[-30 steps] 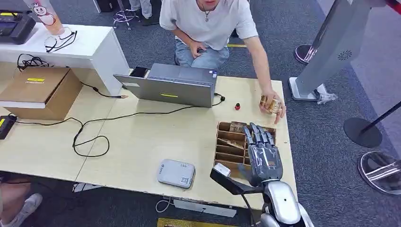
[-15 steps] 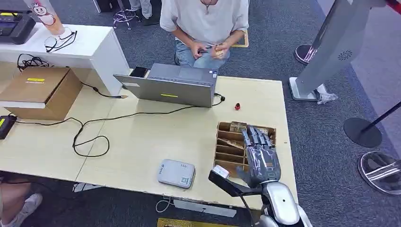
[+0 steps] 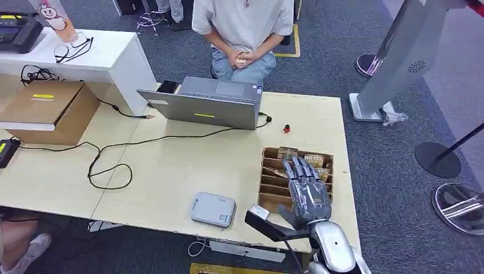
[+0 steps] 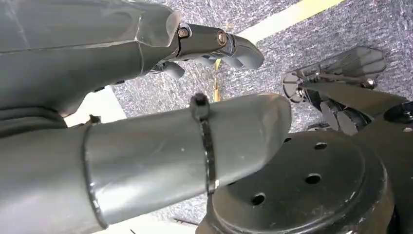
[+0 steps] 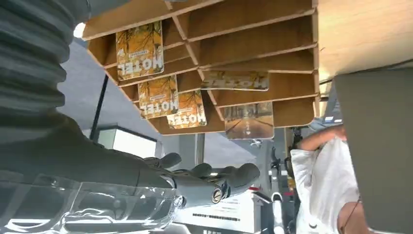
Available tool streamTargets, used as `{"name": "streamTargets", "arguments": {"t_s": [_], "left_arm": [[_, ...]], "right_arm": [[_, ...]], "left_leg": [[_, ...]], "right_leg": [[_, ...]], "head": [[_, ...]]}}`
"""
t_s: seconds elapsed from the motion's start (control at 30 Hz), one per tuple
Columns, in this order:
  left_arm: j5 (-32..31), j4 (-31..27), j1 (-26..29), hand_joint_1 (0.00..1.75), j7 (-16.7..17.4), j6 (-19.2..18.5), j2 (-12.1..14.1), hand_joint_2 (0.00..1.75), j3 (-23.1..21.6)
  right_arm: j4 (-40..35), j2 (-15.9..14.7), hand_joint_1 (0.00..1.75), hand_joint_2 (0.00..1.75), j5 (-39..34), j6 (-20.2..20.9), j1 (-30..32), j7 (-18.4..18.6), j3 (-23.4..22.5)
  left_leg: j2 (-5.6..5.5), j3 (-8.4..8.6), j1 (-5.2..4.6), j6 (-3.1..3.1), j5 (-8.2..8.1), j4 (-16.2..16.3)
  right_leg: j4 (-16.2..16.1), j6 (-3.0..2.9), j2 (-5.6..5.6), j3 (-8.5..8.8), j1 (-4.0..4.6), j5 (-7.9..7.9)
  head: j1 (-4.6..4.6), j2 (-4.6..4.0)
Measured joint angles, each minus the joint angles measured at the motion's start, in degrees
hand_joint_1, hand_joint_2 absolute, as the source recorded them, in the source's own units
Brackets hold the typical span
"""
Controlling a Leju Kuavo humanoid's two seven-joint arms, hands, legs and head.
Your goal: Pass the card to the sensor for recognition and then transmit it.
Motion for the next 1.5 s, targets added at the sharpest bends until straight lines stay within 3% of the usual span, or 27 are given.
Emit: {"name": "streamTargets", "arguments": {"t_s": [0.3,0.33,0.7,1.0,1.03,1.07,1.13,1.17,1.27,1.5], "left_arm": [[-0.70,-0.13,-0.01,0.00,-0.28,-0.17,-0.04,0.00,0.70],[-0.81,-0.13,-0.02,0.00,-0.33,-0.15,-0.07,0.00,0.72],[-1.18,-0.13,-0.09,0.00,-0.35,0.33,0.00,0.00,0.87],[-1.62,-0.11,-0.33,0.00,-0.33,1.25,0.18,0.00,0.87],[-1.64,-0.11,-0.34,0.00,-0.33,1.27,0.20,0.00,0.88],[-1.64,-0.11,-0.37,0.00,-0.33,1.31,0.22,0.00,0.90],[-1.64,-0.11,-0.44,0.00,-0.33,1.36,0.24,0.00,0.90],[-1.64,-0.11,-0.48,0.00,-0.33,1.38,0.26,0.00,0.90],[-1.66,-0.11,-0.64,0.00,-0.24,1.42,0.28,0.00,0.90],[-1.77,0.00,-0.86,0.00,-0.22,1.95,0.31,0.00,0.94]], "right_arm": [[1.09,0.04,0.16,1.75,-0.87,0.22,-1.10,-0.02,0.76],[1.26,0.04,0.24,1.75,-0.89,0.24,-1.28,-0.02,0.94],[2.47,0.35,0.24,1.75,-1.05,0.57,-2.61,0.00,1.42],[4.13,0.70,0.47,1.75,-1.64,0.79,-3.94,0.42,1.42],[4.35,0.72,0.56,1.75,-1.64,0.81,-4.06,0.44,1.42],[4.54,0.79,1.38,1.75,-1.64,0.81,-4.15,0.44,1.42],[4.87,0.90,1.29,1.75,-1.64,0.83,-4.28,0.44,1.42],[5.03,0.98,0.56,1.75,-1.64,0.81,-4.33,0.44,1.42],[5.35,1.03,0.44,1.75,-1.64,0.83,-4.46,0.52,1.42],[5.64,1.03,0.40,1.75,-1.64,0.81,-4.61,0.55,1.42]], "left_leg": [[0.00,0.00,0.00,0.00,0.00,0.00],[0.00,0.00,0.00,0.00,0.00,0.00],[0.00,0.00,0.00,0.00,0.00,0.00],[-0.01,0.01,0.00,0.00,0.00,0.00],[-0.01,0.01,0.00,0.00,0.00,0.00],[0.00,0.01,0.00,0.00,0.00,0.00],[-0.01,0.01,0.00,0.00,0.00,0.00],[-0.01,0.01,0.00,0.00,0.00,0.00],[-0.01,0.00,0.00,0.00,0.00,0.00],[-0.01,0.00,0.00,0.00,0.00,0.00]], "right_leg": [[0.00,0.00,0.00,0.00,0.00,0.00],[0.00,0.00,0.00,0.00,0.00,0.00],[0.00,0.00,0.00,0.00,0.00,0.00],[0.00,0.00,0.00,0.00,0.00,0.00],[0.00,0.00,0.00,0.00,0.00,0.00],[0.00,0.00,0.00,0.00,0.00,0.00],[0.00,0.00,0.00,0.00,0.00,0.00],[0.00,0.00,0.00,0.00,0.00,0.00],[0.00,0.00,0.00,0.00,0.00,0.00],[0.00,0.00,0.00,0.00,0.00,0.00]], "head": [[0.00,0.00],[0.00,0.00],[0.00,0.00],[0.00,0.00],[0.00,0.00],[0.00,0.00],[0.00,0.00],[0.00,0.00],[0.00,0.00],[0.00,0.00]]}}
